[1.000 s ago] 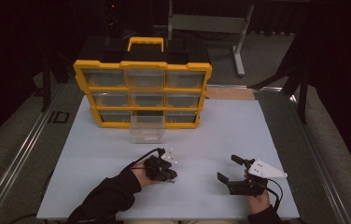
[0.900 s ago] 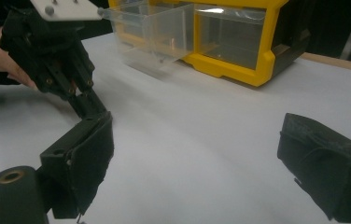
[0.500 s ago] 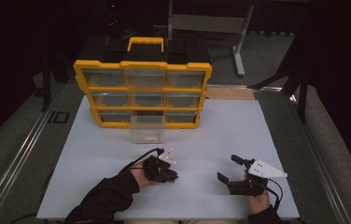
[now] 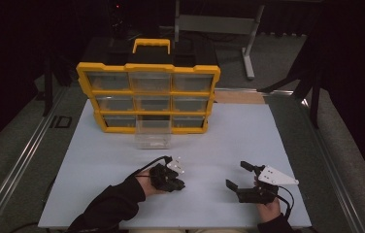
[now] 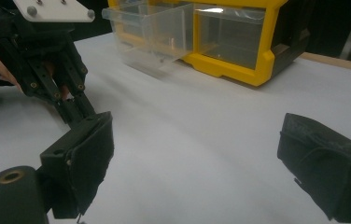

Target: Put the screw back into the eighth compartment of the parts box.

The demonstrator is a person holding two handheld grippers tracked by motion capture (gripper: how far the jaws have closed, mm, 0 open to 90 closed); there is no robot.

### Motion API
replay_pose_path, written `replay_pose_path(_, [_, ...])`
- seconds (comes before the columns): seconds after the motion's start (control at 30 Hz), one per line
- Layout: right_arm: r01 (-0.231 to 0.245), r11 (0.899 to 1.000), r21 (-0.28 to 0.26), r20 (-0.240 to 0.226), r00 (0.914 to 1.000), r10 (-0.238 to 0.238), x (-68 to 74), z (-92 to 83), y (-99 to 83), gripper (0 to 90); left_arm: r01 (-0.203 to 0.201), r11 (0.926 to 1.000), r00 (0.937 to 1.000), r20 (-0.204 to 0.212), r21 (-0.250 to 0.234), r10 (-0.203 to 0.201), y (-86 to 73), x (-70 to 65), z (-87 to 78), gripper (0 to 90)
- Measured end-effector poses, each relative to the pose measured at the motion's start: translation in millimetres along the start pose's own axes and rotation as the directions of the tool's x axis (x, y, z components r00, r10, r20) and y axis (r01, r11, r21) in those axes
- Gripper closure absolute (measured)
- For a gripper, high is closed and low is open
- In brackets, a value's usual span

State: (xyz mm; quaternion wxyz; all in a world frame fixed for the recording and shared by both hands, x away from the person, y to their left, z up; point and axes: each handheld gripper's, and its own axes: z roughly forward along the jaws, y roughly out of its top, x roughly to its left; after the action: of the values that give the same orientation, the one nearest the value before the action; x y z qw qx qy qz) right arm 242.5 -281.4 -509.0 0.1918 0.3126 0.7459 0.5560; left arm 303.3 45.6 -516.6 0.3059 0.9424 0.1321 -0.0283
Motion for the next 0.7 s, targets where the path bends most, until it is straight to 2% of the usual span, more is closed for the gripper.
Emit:
replay_pose_path(0.47, [-0.001,1.000,0.001,-0.001,1.0000,0.001,0.3,0.3,0.0,10.8,0.006,0.9999,0.9999,-0.014,-0.009,-0.006,-0.4,2.7,1.2,88.2])
replay_pose_path(0.53, [-0.002,1.000,0.000,0.000,1.0000,0.002,0.0,0.0,-0.1,10.8,0.018,0.9994,0.9998,-0.011,-0.029,-0.018,0.1,3.9,-1.8,88.3])
replay_pose_path(0.7, [-0.003,1.000,0.000,0.000,1.0000,0.003,-0.1,0.1,-0.2,10.8,0.013,0.9986,0.9994,-0.032,-0.051,-0.015,5.2,4.5,-15.0,88.5])
